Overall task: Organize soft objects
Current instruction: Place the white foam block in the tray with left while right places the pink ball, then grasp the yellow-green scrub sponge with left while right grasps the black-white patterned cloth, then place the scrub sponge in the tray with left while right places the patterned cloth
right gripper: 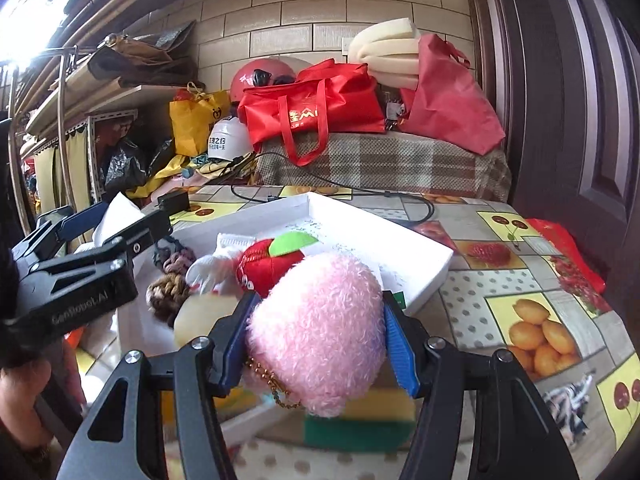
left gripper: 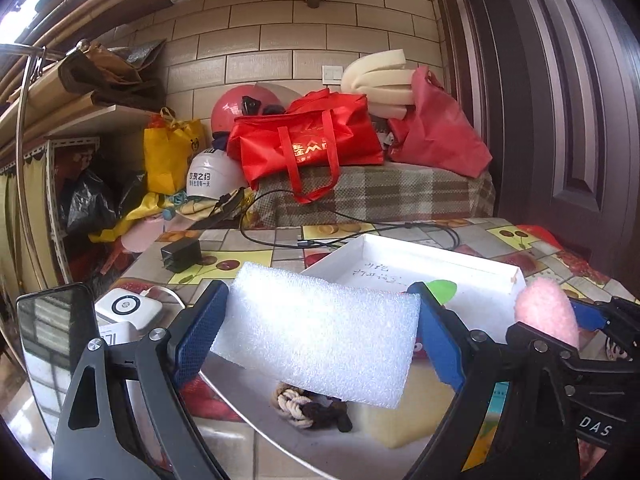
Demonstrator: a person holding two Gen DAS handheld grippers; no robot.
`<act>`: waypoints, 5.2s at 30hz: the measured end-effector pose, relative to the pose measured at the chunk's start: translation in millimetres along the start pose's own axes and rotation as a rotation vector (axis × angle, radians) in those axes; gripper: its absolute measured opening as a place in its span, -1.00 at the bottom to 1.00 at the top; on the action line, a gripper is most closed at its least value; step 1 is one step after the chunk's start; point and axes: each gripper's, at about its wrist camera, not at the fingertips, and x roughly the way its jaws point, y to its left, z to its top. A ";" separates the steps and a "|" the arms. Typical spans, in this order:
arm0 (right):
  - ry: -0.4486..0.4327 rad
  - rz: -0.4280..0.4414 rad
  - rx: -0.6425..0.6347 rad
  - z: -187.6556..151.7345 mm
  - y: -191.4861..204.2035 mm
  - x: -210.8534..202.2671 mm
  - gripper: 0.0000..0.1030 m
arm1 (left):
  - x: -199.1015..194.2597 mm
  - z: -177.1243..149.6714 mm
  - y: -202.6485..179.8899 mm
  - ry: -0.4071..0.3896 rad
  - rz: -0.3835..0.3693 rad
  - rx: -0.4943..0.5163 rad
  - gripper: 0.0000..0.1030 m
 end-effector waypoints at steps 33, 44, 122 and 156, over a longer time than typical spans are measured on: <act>-0.028 -0.010 0.011 17.6 4.7 27.0 0.74 | 17.0 8.5 2.0 -0.008 0.055 -0.071 1.00; -0.085 -0.034 -0.003 6.2 -0.3 -2.1 0.74 | -10.7 1.6 -7.0 -0.009 0.011 -0.068 1.00; 0.336 -0.040 0.300 -58.5 -178.9 -34.3 -0.28 | -99.0 -37.7 -148.5 0.258 -0.660 0.303 -0.47; -0.047 0.024 0.046 -48.4 -57.6 -109.8 -0.24 | -100.2 -25.2 -79.2 0.052 -0.335 0.089 -0.45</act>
